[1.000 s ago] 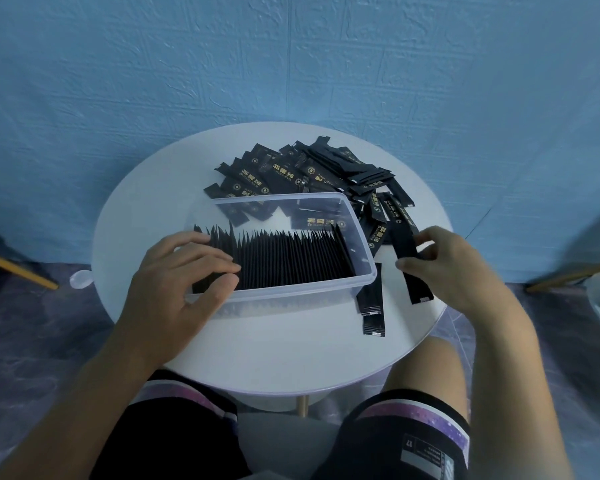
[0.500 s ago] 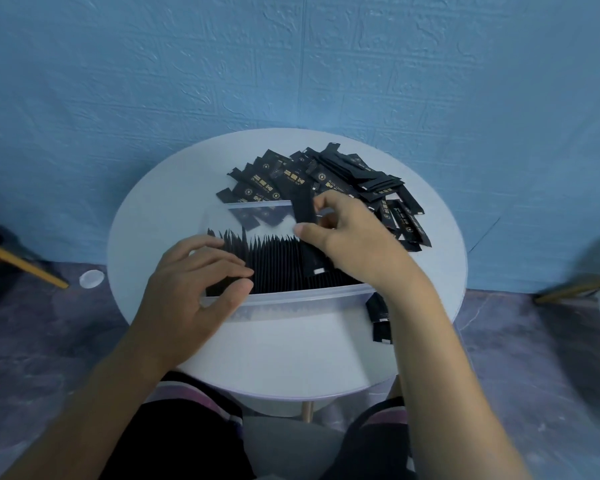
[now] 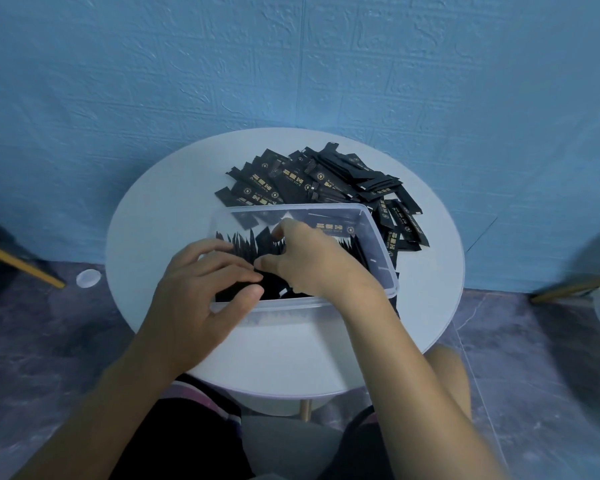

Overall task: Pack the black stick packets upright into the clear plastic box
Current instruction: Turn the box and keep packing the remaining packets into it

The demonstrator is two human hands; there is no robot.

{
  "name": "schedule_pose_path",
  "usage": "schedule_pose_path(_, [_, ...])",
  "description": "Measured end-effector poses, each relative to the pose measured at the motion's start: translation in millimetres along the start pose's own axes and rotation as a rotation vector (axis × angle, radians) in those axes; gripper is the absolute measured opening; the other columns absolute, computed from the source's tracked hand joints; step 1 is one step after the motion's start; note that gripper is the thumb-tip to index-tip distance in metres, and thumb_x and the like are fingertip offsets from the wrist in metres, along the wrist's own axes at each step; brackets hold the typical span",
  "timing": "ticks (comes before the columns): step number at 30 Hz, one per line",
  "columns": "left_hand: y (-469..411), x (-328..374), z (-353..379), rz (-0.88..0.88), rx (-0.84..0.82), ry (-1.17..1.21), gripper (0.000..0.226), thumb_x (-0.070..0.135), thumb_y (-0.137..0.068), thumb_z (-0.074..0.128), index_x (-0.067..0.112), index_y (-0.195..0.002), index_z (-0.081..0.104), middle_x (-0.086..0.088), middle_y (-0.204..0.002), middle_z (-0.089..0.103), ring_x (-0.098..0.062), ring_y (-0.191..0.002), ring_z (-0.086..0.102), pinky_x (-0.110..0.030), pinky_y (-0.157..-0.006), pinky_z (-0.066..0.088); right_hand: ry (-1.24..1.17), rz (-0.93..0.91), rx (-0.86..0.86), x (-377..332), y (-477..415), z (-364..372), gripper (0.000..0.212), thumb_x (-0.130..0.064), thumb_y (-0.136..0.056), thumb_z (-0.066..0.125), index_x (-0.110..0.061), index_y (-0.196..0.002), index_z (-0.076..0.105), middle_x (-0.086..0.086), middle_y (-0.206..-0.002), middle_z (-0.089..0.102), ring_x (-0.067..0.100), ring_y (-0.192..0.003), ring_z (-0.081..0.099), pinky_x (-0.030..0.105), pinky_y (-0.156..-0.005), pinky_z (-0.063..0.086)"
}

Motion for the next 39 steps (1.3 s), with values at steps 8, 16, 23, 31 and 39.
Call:
schedule_pose_path(8, [-0.6, 0.1, 0.4, 0.01, -0.004, -0.017, 0.034, 0.039, -0.095, 0.054, 0.017, -0.095, 0.08, 0.008, -0.1, 0.073, -0.023, -0.116, 0.058, -0.044, -0.101, 0.047, -0.101, -0.005, -0.076, -1.2, -2.2, 7.8, 0.031, -0.034, -0.095, 0.055, -0.013, -0.118, 0.053, 0.006, -0.074, 0.072, 0.019, -0.066, 0.073, 0.044, -0.08, 0.061])
schedule_pose_path(16, [-1.0, -0.5, 1.3, 0.006, 0.007, -0.03, 0.034, 0.04, -0.095, 0.054, 0.018, -0.095, 0.08, 0.009, -0.1, 0.074, -0.021, -0.117, 0.057, -0.035, -0.105, 0.041, -0.1, -0.016, -0.098, -3.8, -6.5, 8.5, 0.029, -0.026, -0.095, 0.056, -0.009, -0.118, 0.053, 0.009, -0.071, 0.074, 0.024, -0.07, 0.074, 0.047, -0.08, 0.061])
schedule_pose_path(23, [-2.0, -4.5, 1.3, 0.008, 0.004, -0.047, 0.036, 0.041, -0.095, 0.053, 0.017, -0.095, 0.08, 0.006, -0.101, 0.075, -0.022, -0.117, 0.058, -0.042, -0.102, 0.045, -0.033, 0.013, -0.062, -7.5, -12.0, 10.7, 0.035, -0.022, -0.09, 0.056, -0.01, -0.122, 0.051, 0.013, -0.09, 0.07, 0.035, -0.089, 0.068, 0.047, -0.081, 0.06])
schedule_pose_path(31, [-0.9, -5.1, 0.2, -0.002, 0.0, -0.048, 0.037, 0.042, -0.096, 0.052, 0.018, -0.095, 0.08, 0.008, -0.1, 0.074, -0.022, -0.116, 0.058, -0.043, -0.101, 0.046, 0.06, 0.001, -0.001, -8.0, -5.9, 4.1, 0.033, -0.026, -0.09, 0.059, -0.012, -0.121, 0.056, 0.008, -0.089, 0.071, 0.029, -0.081, 0.07, 0.04, -0.082, 0.058])
schedule_pose_path(39, [-1.2, -4.2, -0.1, -0.006, 0.006, -0.034, 0.035, 0.041, -0.095, 0.054, 0.018, -0.095, 0.08, 0.007, -0.1, 0.074, -0.021, -0.117, 0.057, -0.043, -0.101, 0.046, -0.18, -0.024, -0.095, -4.2, -9.9, 10.7, 0.023, -0.022, -0.099, 0.056, -0.014, -0.121, 0.055, 0.008, -0.073, 0.075, 0.02, -0.067, 0.075, 0.044, -0.079, 0.063])
Point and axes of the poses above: each hand's wrist, its own y-axis away from the middle knuckle, its own z-axis out of the palm, x = y × z, the point moved 6 cm from there along -y, towards the middle knuckle
